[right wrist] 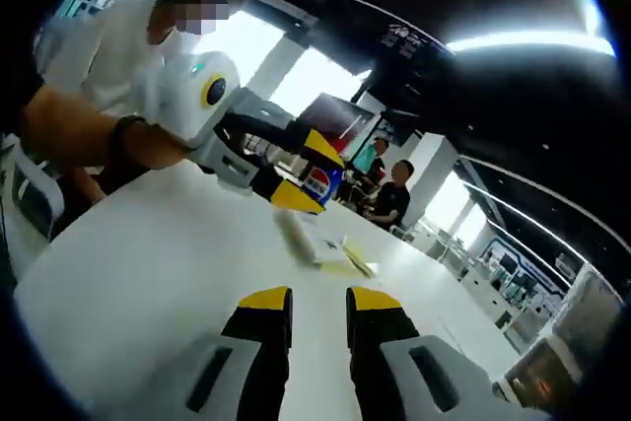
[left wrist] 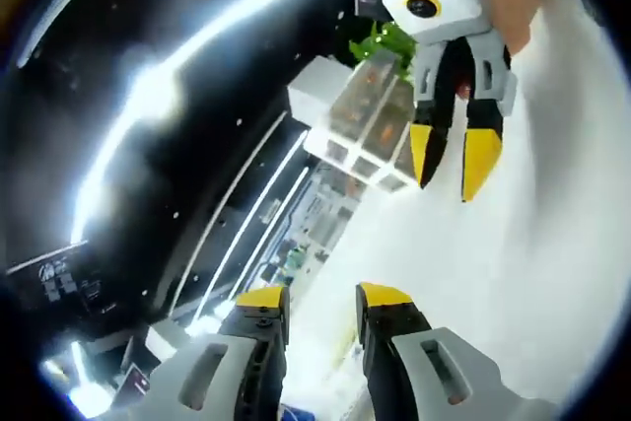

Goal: Pick up the scattered pens and sticky notes one by one and arrange them into an orderly layout on the desk, lining the pens up parallel to each other and squaring the sticky note stack until the whole desk area is clear and organized

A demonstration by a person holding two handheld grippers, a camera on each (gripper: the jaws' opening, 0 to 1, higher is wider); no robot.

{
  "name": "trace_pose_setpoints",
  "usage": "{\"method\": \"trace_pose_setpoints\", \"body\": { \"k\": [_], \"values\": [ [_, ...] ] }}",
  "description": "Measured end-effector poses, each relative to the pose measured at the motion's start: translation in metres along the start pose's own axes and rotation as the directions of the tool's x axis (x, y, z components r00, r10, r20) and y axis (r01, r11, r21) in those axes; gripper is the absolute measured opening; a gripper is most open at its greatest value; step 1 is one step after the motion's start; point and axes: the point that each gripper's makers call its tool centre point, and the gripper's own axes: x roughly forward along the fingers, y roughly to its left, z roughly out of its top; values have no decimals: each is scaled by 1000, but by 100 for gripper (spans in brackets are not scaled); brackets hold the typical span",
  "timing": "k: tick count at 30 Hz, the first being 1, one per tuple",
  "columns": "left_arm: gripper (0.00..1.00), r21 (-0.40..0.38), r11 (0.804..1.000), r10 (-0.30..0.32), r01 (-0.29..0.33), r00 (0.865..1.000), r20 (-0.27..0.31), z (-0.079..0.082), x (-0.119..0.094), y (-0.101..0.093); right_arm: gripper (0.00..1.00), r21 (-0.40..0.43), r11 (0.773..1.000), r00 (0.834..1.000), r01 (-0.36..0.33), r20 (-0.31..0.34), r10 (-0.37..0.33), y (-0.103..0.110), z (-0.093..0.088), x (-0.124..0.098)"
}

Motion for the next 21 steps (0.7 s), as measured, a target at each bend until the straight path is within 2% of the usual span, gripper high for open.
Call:
{"method": "trace_pose_setpoints", "body": {
  "k": [1,2,4,9,12,16,19,21],
  "values": [
    [28,7,1000,-1,1,1000,-6,-5,-1,0,23,-19,1000,1000,-1,-8,1,0,2,10],
    [28,23,1000,0,1,1000,-28,-18,-4,1,23,-25,1000,1000,-5,-13,4,1,2,13],
    [28,27,1000,8,-7,999,-40,-29,-6,-2,24,-91,996,999,-20,-38,16,3,6,35],
    [28,62,998,2,2,998,-69,-32,-5,-5,25,-226,972,991,-62,-128,33,11,0,76],
    [28,134,990,-22,41,991,-135,-43,-4,-13,25,-290,954,986,-72,-167,24,13,-7,88],
    [27,210,972,-57,104,975,-216,-55,-1,-23,24,-356,933,984,-52,-178,-14,9,-9,97],
    [27,213,971,-65,110,976,-209,-54,0,-25,24,-448,893,980,-50,-195,-43,8,-13,104],
    [27,210,971,-64,110,975,-213,-55,1,-24,24,-475,879,979,-47,-196,-54,8,-13,109]
  ]
}}
